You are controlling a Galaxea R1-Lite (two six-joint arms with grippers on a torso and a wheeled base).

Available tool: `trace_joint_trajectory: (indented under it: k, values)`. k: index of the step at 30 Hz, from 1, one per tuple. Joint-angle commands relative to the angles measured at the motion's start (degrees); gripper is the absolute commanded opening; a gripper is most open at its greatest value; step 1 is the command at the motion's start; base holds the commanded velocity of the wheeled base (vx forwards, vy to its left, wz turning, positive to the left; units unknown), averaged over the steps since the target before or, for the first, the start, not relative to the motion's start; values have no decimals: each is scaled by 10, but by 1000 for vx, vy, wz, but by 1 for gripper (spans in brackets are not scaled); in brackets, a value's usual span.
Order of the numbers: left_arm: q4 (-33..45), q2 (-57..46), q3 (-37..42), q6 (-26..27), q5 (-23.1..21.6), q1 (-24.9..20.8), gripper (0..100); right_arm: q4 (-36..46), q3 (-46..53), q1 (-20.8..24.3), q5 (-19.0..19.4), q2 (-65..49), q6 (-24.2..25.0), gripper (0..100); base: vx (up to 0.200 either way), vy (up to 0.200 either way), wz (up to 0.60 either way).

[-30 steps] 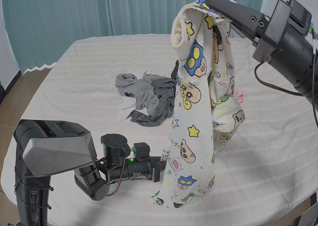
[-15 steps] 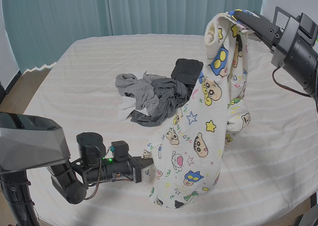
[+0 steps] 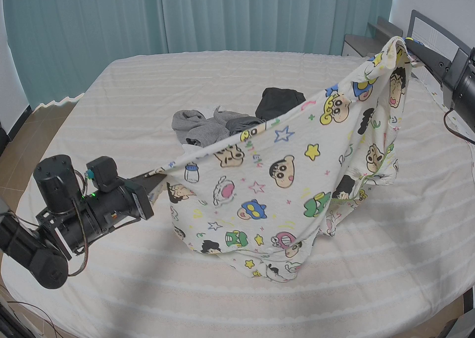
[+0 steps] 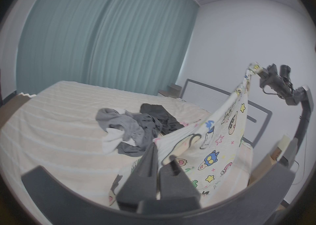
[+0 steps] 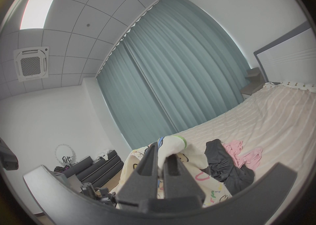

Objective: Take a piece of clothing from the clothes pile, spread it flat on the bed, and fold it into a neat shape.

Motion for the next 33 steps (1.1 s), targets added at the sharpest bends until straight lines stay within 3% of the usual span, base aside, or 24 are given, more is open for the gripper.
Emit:
trace_joint_trajectory:
  k: [1, 6, 12, 15, 19, 25, 33]
  values:
    - [155, -156, -122, 2, 81, 20, 0, 9, -24, -24, 0, -18, -4, 0, 0, 0, 0]
    - [293, -214, -220, 5, 140, 19, 0, 10, -55, -21, 2, -17, -4, 0, 0, 0, 0]
    - [310, -237, -293, 26, 210, 19, 0, 10, -80, -7, 14, -30, -5, 0, 0, 0, 0]
    - [306, -257, -312, 57, 241, 20, 0, 13, -33, 2, 16, -62, -3, 0, 0, 0, 0]
    - [312, -299, -292, 67, 245, 14, 0, 18, 31, 5, 34, -93, -5, 0, 0, 0, 0]
    - [308, -359, -204, 92, 252, 4, 0, 43, -45, 9, 41, -105, -5, 0, 0, 0, 0]
    - [309, -412, -142, 92, 252, 3, 0, 56, -44, 45, 47, -123, -5, 0, 0, 0, 0]
